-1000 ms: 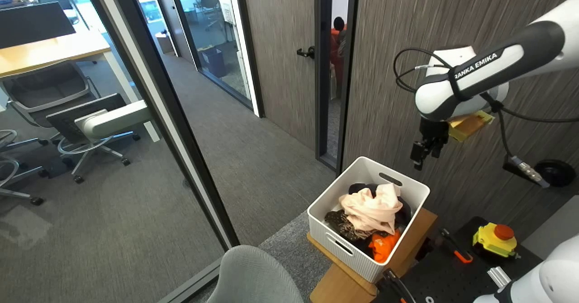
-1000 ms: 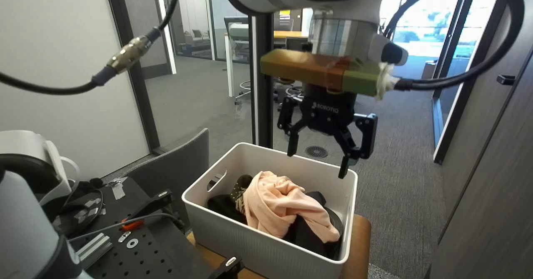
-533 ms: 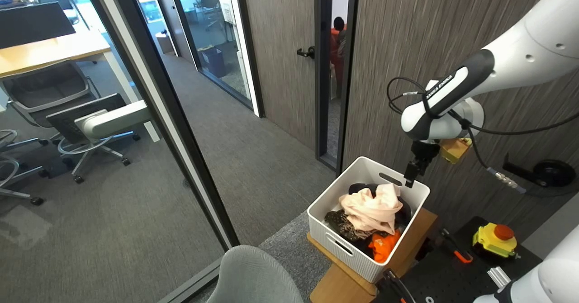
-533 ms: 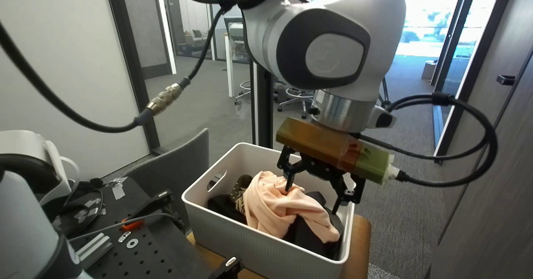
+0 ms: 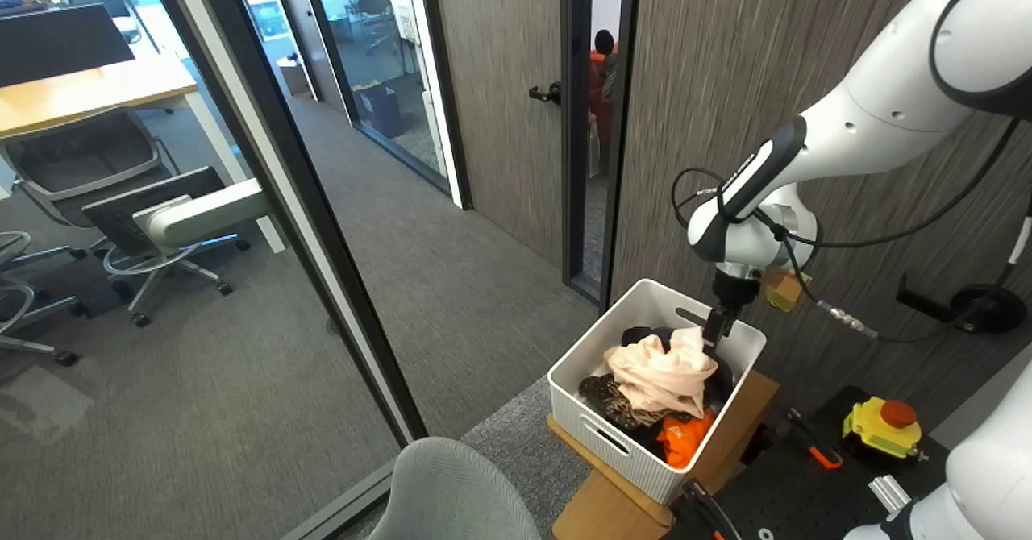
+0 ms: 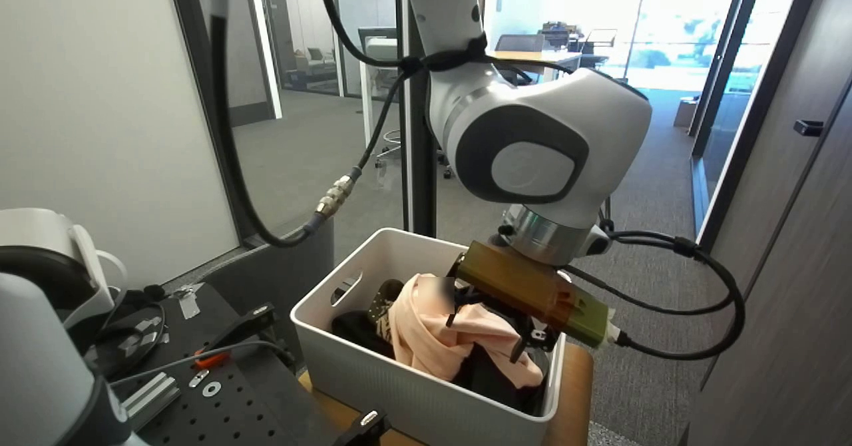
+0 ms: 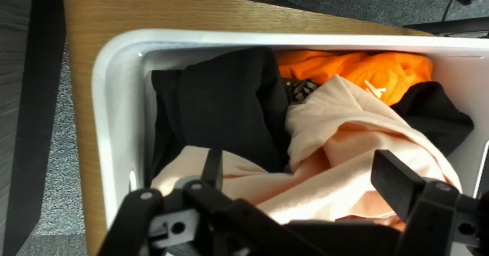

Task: Remove the black clothing from the bin and hang it on the back of the chair

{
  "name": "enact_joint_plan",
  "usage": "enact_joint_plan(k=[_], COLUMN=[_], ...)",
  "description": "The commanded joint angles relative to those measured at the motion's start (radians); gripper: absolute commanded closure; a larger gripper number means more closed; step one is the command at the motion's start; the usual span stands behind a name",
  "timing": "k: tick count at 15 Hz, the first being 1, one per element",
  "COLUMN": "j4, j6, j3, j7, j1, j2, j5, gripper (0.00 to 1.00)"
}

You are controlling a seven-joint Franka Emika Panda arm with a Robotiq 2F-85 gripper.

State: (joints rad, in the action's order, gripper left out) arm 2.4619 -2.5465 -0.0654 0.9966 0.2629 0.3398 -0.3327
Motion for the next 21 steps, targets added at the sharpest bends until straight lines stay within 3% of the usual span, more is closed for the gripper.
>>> enact_joint_plan(k=[1,10,21], j4=[-0.053,-0.079,-0.106], j6=[0.029,0.019,-0.032], j3=[0.061,0.078,0.032], j7=[0.053,-0.04,-0.337], j1=[0.058,0.063,0.011], j2=[0.067,0.175,0.231], j5=[-0.032,0.014,0.208], gripper=[0.0,0.0,0.0])
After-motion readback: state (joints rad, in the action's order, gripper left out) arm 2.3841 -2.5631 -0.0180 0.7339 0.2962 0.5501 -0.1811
